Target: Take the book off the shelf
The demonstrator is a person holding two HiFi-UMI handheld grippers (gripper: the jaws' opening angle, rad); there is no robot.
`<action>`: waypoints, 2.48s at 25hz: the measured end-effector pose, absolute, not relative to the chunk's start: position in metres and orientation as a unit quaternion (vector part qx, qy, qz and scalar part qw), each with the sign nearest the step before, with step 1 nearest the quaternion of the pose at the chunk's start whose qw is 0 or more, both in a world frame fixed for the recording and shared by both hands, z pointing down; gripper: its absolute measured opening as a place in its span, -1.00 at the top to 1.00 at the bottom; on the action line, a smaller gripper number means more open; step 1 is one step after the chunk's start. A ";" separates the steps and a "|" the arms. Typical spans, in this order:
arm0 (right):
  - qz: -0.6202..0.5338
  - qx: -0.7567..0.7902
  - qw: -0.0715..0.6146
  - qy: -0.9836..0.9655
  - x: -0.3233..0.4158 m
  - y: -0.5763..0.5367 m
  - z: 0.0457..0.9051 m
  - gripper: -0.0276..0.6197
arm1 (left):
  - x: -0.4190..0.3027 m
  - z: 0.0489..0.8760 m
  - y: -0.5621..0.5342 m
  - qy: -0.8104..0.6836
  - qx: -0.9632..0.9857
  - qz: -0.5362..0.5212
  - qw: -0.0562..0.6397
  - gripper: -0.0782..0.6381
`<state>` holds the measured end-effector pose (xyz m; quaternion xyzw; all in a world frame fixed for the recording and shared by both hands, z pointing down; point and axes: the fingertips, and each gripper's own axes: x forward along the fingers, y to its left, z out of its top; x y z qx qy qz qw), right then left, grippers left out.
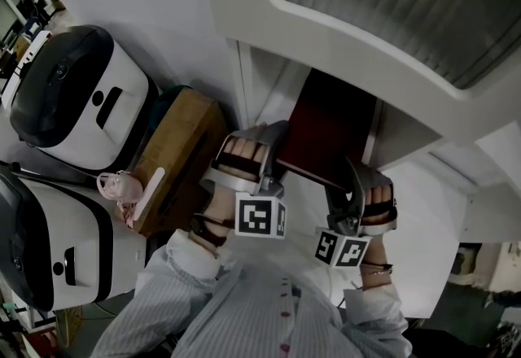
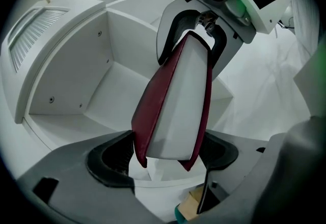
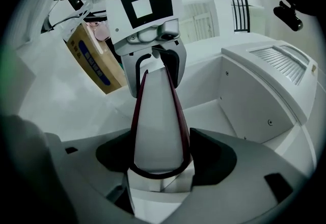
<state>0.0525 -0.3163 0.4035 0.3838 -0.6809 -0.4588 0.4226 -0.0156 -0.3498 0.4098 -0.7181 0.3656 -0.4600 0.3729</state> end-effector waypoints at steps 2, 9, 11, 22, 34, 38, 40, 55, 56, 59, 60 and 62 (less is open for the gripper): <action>-0.460 0.383 0.424 -0.680 0.051 -0.319 0.403 0.10 | -0.016 0.408 -0.351 0.369 -0.715 -0.458 0.379 -0.27; -0.467 0.377 0.432 -0.673 0.050 -0.322 0.404 0.10 | -0.011 0.405 -0.351 0.371 -0.697 -0.454 0.412 -0.27; -0.467 0.376 0.436 -0.672 0.050 -0.323 0.405 0.10 | -0.011 0.405 -0.351 0.372 -0.694 -0.454 0.416 -0.25; -0.473 0.379 0.448 -0.657 0.051 -0.323 0.404 0.10 | -0.012 0.403 -0.351 0.374 -0.682 -0.454 0.435 -0.10; -0.467 0.377 0.448 -0.662 0.044 -0.299 0.397 0.11 | -0.018 0.395 -0.327 0.375 -0.684 -0.451 0.434 -0.08; -0.465 0.376 0.449 -0.665 0.042 -0.288 0.394 0.11 | -0.021 0.392 -0.316 0.371 -0.685 -0.453 0.434 -0.07; -0.464 0.375 0.449 -0.666 0.041 -0.282 0.392 0.11 | -0.020 0.390 -0.308 0.372 -0.693 -0.446 0.427 -0.07; -0.458 0.368 0.444 -0.676 0.033 -0.239 0.380 0.13 | -0.029 0.378 -0.266 0.364 -0.703 -0.446 0.417 -0.05; -0.457 0.368 0.444 -0.677 0.032 -0.236 0.378 0.14 | -0.029 0.377 -0.264 0.363 -0.705 -0.446 0.416 -0.05; -0.452 0.367 0.443 -0.681 0.032 -0.226 0.373 0.15 | -0.029 0.373 -0.254 0.356 -0.710 -0.445 0.414 -0.04; -0.451 0.366 0.443 -0.683 0.032 -0.222 0.371 0.15 | -0.029 0.371 -0.251 0.354 -0.711 -0.445 0.413 -0.04; -0.448 0.365 0.442 -0.686 0.032 -0.215 0.367 0.16 | -0.029 0.367 -0.244 0.350 -0.716 -0.443 0.411 -0.04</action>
